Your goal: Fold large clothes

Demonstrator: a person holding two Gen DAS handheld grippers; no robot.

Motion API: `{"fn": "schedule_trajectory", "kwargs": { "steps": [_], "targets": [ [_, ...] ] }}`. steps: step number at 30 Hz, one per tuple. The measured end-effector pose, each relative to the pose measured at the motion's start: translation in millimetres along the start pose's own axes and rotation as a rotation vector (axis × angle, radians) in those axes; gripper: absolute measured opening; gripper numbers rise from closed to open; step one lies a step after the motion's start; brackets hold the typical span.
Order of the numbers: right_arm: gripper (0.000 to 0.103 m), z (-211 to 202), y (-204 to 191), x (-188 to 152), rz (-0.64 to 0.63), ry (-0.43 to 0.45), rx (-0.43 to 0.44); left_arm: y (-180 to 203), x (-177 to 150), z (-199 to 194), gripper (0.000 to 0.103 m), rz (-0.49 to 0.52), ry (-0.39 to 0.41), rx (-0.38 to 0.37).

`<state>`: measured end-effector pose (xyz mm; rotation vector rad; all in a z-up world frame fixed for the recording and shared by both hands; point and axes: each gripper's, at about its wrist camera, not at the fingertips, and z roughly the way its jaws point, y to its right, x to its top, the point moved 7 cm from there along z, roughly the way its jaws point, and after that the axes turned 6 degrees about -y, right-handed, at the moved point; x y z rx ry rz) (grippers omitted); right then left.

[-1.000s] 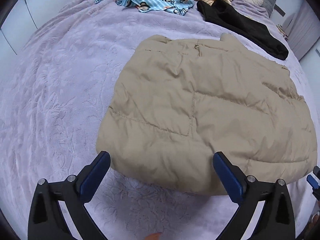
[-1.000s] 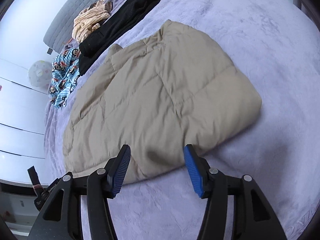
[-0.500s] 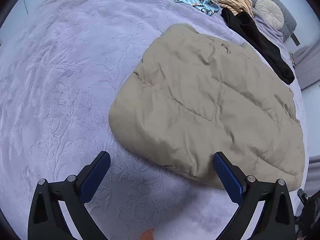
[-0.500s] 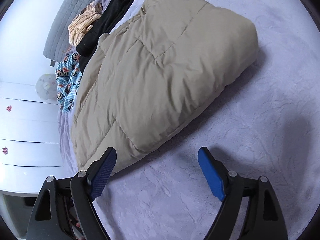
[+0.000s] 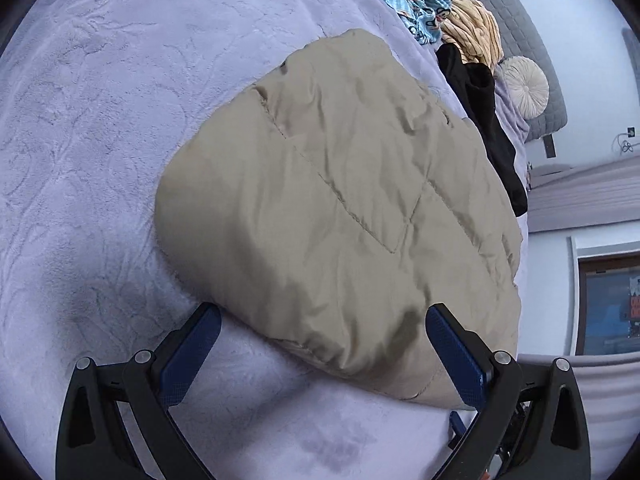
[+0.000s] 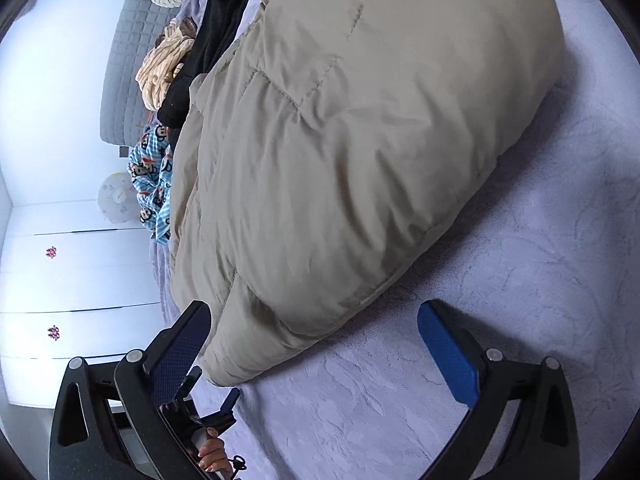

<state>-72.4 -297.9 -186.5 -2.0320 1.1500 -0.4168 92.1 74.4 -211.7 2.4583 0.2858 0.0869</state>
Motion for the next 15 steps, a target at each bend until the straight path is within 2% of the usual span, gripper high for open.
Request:
{"fn": "schedule_trajectory", "kwargs": {
  "steps": [8,12,14,15],
  "targets": [
    [0.103,13,0,18,0.058,0.010,0.067,19,18,31,0.102,-0.016,-0.011,-0.062],
    [0.103,21,-7,33,0.081,0.009,0.119,30,36,34,0.102,-0.031,0.048,-0.061],
    [0.103,27,-12,41,0.078,0.007,0.137,31,45,36,0.094,-0.045,0.085,-0.012],
    [0.103,30,-14,44,0.072,0.005,0.138,31,49,37,0.081,-0.046,0.094,0.006]
  ]
}}
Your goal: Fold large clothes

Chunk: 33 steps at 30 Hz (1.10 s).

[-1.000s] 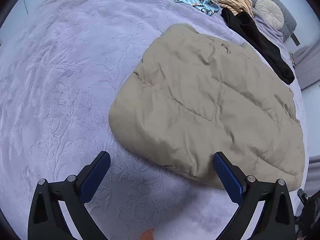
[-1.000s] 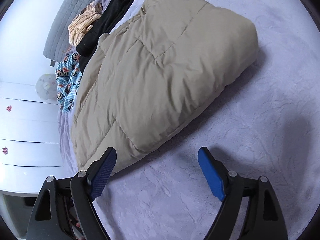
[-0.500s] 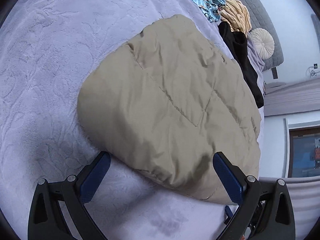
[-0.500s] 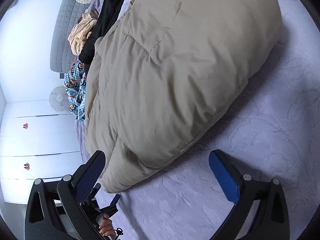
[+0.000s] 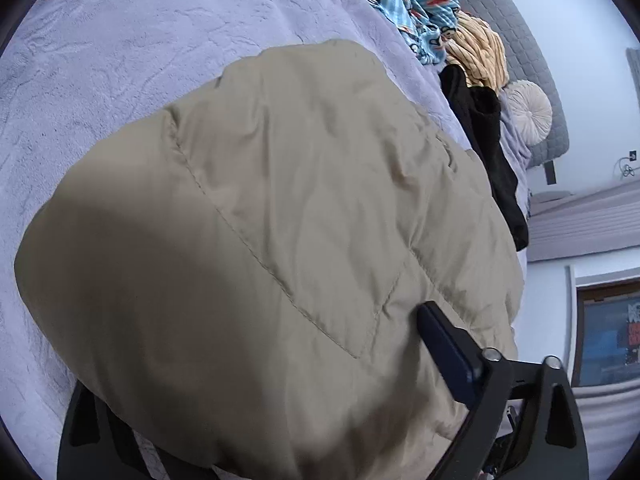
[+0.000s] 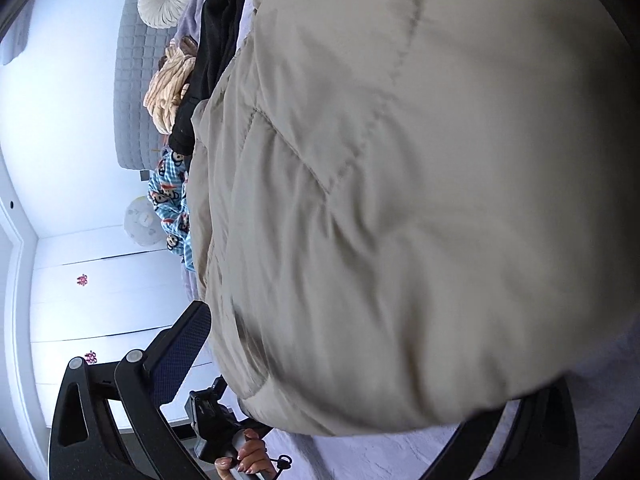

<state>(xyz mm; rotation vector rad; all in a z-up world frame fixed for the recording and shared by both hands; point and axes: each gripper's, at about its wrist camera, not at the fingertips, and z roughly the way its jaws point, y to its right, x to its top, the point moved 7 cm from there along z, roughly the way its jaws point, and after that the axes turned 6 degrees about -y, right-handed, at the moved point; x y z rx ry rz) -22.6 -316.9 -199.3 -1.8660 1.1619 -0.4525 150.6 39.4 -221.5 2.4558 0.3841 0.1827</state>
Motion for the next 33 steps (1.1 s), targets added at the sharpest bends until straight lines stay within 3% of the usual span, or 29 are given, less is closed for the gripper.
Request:
{"fn": "schedule_trajectory", "kwargs": {
  "steps": [1,3,5,7,8,9,12,15,21,26,33],
  "targets": [
    [0.103,4,0,3,-0.002,-0.003,-0.007,1,2,0,0.066,0.010,0.007,0.014],
    [0.103,7,1,5,0.009,-0.004,-0.011,5,4,-4,0.044,0.048,0.012,0.012],
    [0.102,6,1,5,0.012,-0.004,-0.008,11,5,-11,0.032,0.111,0.031,0.038],
    [0.093,5,2,4,0.024,0.001,-0.018,19,5,-19,0.025,0.187,0.054,0.070],
    [0.068,3,4,4,0.031,0.003,-0.025,24,4,-24,0.023,0.221,0.064,0.081],
    [0.053,2,6,4,0.038,0.001,-0.027,26,2,-30,0.022,0.254,0.073,0.092],
    [0.031,-5,2,1,0.026,0.011,-0.007,42,-3,-45,0.018,0.359,0.100,0.110],
    [0.025,-16,-9,-9,-0.017,0.024,-0.005,51,-7,-62,0.018,0.421,0.107,0.089],
    [0.024,-42,-17,-47,-0.076,0.043,-0.035,42,-29,-98,0.018,0.477,0.065,0.051],
    [0.024,-63,-2,-95,-0.058,0.043,-0.060,5,-77,-129,0.018,0.518,-0.010,0.059],
    [0.024,-101,32,-154,-0.022,-0.019,-0.125,-56,-154,-165,0.018,0.450,-0.101,0.101]
  ]
}}
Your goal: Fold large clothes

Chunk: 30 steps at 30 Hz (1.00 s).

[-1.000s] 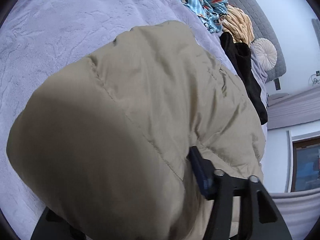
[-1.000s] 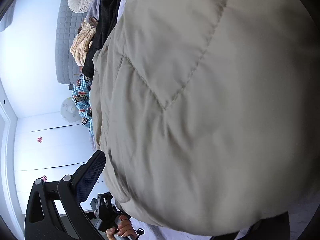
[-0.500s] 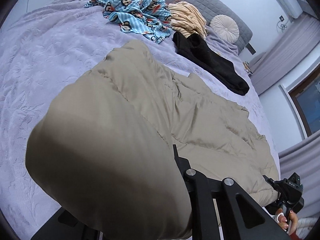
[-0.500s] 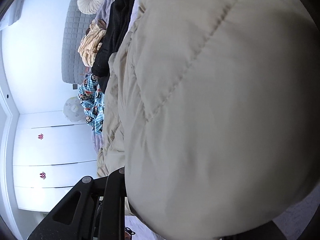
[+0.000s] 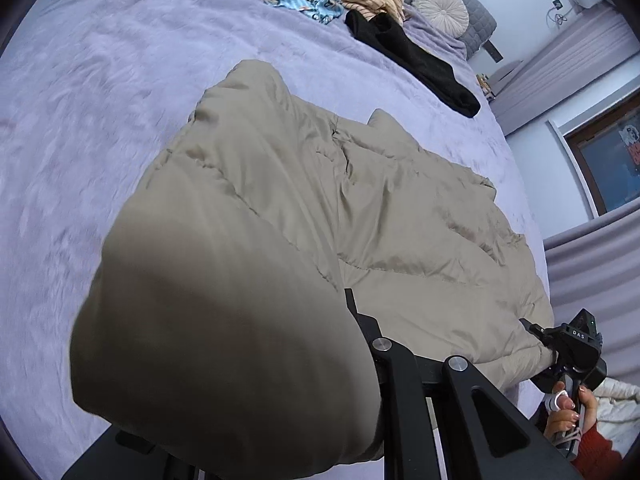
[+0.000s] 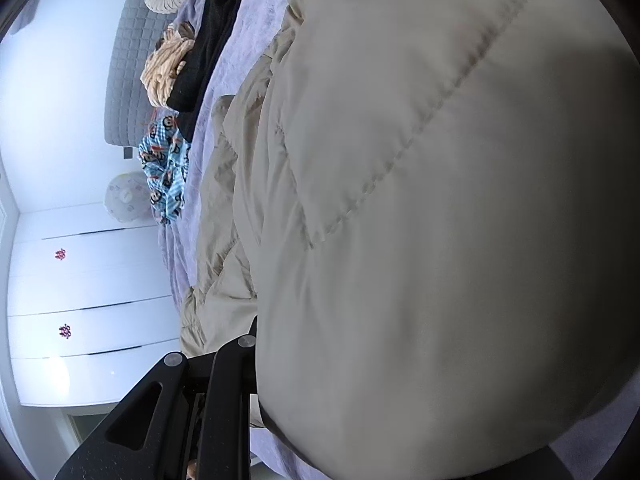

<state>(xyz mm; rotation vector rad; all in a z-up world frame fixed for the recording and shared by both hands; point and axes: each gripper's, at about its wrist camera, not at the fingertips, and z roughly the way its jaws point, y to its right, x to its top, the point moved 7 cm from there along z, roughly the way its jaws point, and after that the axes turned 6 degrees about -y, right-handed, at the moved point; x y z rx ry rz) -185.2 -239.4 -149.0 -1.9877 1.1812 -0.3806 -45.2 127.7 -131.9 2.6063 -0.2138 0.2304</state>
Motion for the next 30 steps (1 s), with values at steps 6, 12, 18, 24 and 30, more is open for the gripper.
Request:
{"fn": "schedule_trajectory", "kwargs": {
  "steps": [6,12,18,24,30],
  "targets": [
    [0.027,-13,40,-41,0.039,-0.054,-0.030,-31,-64,7,0.027,-0.131,-0.076,0.054],
    [0.039,-15,53,-44,0.062,-0.075,-0.051,-66,-82,-31,0.046,-0.225,-0.012,0.182],
    [0.049,-28,50,-54,0.021,-0.078,-0.153,-101,-92,-49,0.046,-0.304,-0.002,0.319],
    [0.050,-56,49,-68,-0.035,-0.063,-0.258,-88,-90,-61,0.046,-0.230,-0.033,0.426],
    [0.058,-64,27,-81,-0.107,-0.070,-0.294,-48,-86,-74,0.046,-0.166,-0.018,0.409]
  ]
}}
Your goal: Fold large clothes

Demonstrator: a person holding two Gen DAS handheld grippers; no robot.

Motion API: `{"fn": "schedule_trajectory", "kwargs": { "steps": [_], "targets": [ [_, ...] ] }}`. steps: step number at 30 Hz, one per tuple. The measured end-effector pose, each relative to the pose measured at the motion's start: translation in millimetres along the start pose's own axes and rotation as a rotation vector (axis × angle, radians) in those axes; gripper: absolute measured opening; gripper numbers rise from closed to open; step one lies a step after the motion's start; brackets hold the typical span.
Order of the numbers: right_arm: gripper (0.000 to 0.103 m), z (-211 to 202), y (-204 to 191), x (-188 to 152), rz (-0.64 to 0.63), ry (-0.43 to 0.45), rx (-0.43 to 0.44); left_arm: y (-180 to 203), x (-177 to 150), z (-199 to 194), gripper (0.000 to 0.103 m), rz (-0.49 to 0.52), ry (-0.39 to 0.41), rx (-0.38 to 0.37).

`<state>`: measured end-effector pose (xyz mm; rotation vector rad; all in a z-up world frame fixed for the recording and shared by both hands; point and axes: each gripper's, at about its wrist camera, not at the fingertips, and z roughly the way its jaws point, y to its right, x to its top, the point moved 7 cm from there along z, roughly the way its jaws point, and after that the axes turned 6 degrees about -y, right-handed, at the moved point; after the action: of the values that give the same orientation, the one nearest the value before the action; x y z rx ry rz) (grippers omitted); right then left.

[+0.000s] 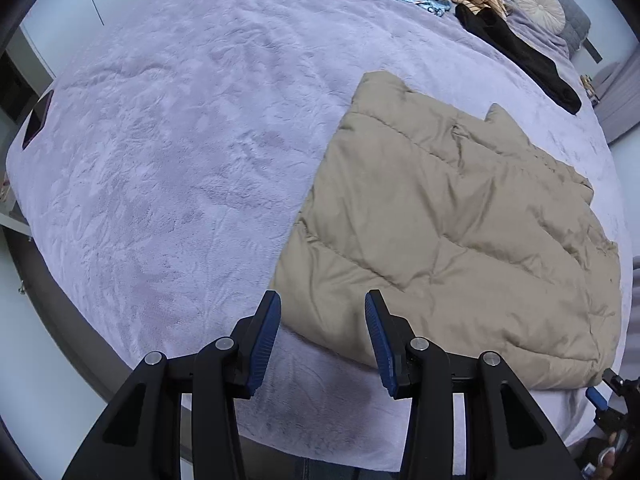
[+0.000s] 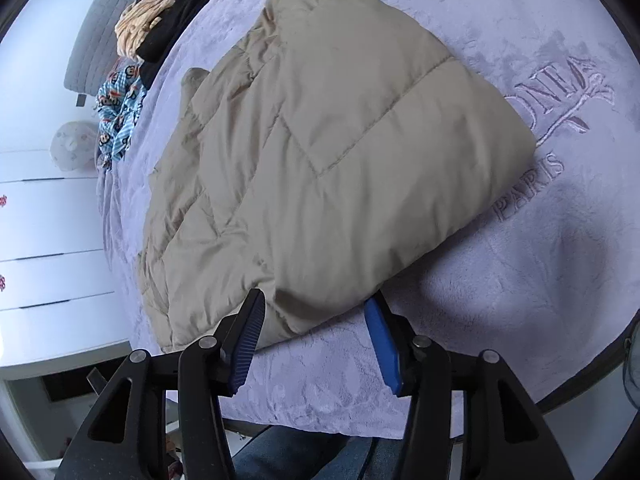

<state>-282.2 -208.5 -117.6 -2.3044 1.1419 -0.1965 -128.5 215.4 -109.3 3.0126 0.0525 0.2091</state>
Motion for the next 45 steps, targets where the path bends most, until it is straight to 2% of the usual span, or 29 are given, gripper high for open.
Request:
{"fn": "schedule_trajectory", "kwargs": {
  "steps": [4,11,12,13,14,16,21,23,26,27,29,33,37,42,45],
  "targets": [
    [0.060,4,-11,-15,-0.069,-0.038,-0.003,19,-5,-7,0.046,0.028,0.004,0.016],
    [0.073,18,-29,-30,-0.148,-0.108,0.000,31,-26,-19,0.046,0.051,-0.015,0.047],
    [0.074,17,-30,-33,-0.163,-0.110,-0.004,32,-27,-20,0.058,0.056,-0.017,0.046],
    [0.074,17,-30,-36,-0.179,-0.111,-0.011,33,-28,-21,0.081,0.059,-0.014,0.047],
    [0.074,16,-30,-38,-0.194,-0.111,-0.020,33,-28,-24,0.086,0.061,0.004,0.052],
    [0.076,15,-33,-43,-0.223,-0.110,-0.041,34,-26,-28,0.087,0.085,0.029,0.059],
    [0.079,18,-53,-50,-0.291,-0.093,-0.060,35,-14,-24,0.087,0.130,0.001,0.046],
    [0.086,26,-67,-52,-0.316,-0.092,-0.068,33,-6,-23,0.087,0.149,-0.001,0.045],
    [0.086,37,-86,-55,-0.324,-0.085,-0.072,29,7,-21,0.087,0.170,-0.001,0.039],
    [0.086,42,-94,-57,-0.327,-0.087,-0.068,28,12,-20,0.089,0.178,-0.007,0.037],
    [0.086,51,-108,-59,-0.338,-0.090,-0.070,26,20,-18,0.103,0.200,-0.014,0.039],
    [0.086,67,-128,-60,-0.338,-0.090,-0.084,24,34,-11,0.103,0.252,-0.028,0.044],
    [0.086,79,-140,-60,-0.323,-0.086,-0.111,19,48,-3,0.103,0.259,-0.059,0.012],
    [0.087,81,-150,-56,-0.325,-0.019,-0.190,12,65,5,0.103,0.283,-0.040,0.037],
    [0.087,82,-155,-55,-0.328,-0.001,-0.211,11,69,12,0.103,0.302,-0.068,0.002]
  ]
}}
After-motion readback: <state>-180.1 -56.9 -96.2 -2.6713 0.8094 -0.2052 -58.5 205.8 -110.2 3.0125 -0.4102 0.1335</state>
